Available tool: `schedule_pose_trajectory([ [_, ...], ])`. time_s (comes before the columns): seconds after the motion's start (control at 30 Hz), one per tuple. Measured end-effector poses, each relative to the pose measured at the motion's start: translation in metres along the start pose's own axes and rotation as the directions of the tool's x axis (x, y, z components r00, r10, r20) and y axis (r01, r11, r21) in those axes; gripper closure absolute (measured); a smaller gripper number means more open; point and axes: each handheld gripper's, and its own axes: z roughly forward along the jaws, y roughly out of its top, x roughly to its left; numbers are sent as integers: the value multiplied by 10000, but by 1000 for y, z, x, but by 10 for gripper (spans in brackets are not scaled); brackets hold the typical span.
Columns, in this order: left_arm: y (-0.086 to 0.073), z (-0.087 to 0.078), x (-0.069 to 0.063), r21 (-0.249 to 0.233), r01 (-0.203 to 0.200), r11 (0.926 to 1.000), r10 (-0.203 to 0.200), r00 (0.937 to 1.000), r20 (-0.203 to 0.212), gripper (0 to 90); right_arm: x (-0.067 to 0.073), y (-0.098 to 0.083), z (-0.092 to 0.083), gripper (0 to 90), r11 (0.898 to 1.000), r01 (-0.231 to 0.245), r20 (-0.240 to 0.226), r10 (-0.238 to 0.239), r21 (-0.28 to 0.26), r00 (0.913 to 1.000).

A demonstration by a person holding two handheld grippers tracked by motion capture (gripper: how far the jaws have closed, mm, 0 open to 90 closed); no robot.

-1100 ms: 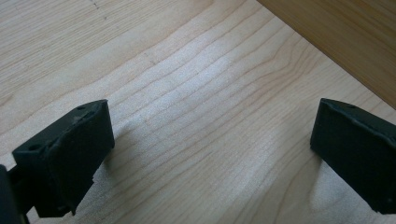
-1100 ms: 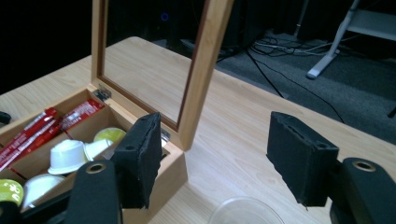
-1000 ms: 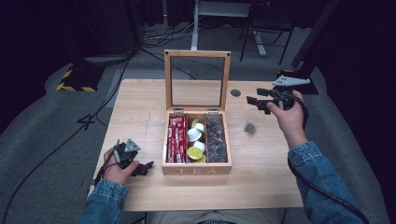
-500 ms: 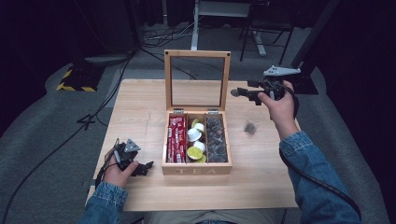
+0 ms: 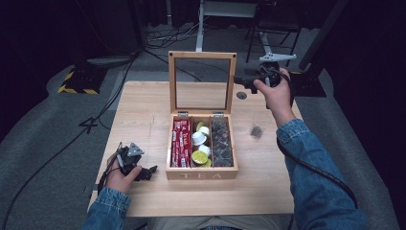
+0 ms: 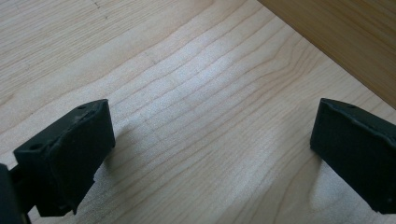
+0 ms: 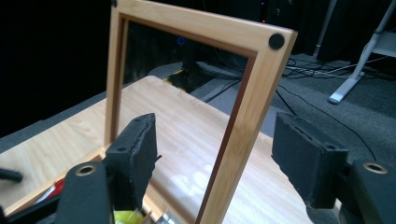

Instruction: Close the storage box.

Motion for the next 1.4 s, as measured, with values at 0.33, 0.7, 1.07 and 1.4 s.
schedule_pose_trajectory([
  [0.33, 0, 0, 0, -15, 5, 10000, -5, 10000, -9, 2, -16, 16, 34, 316, 9994, -51, 669, 29, 332, 9978],
  [0.7, 0, 0, 0, -12, 23, 10000, -23, 10000, -2, 2, -24, 17, 52, 459, 9991, -214, 796, 185, 360, 9967],
  [1.07, 0, 0, 0, 27, -28, 10000, 28, 10000, 0, 2, -25, 20, 60, 552, 9993, -320, 630, 306, 203, 9975],
  [1.4, 0, 0, 0, 0, -44, 10000, 44, 10000, -22, 2, -19, 24, 49, 586, 9996, -231, 582, 221, 178, 9981],
])
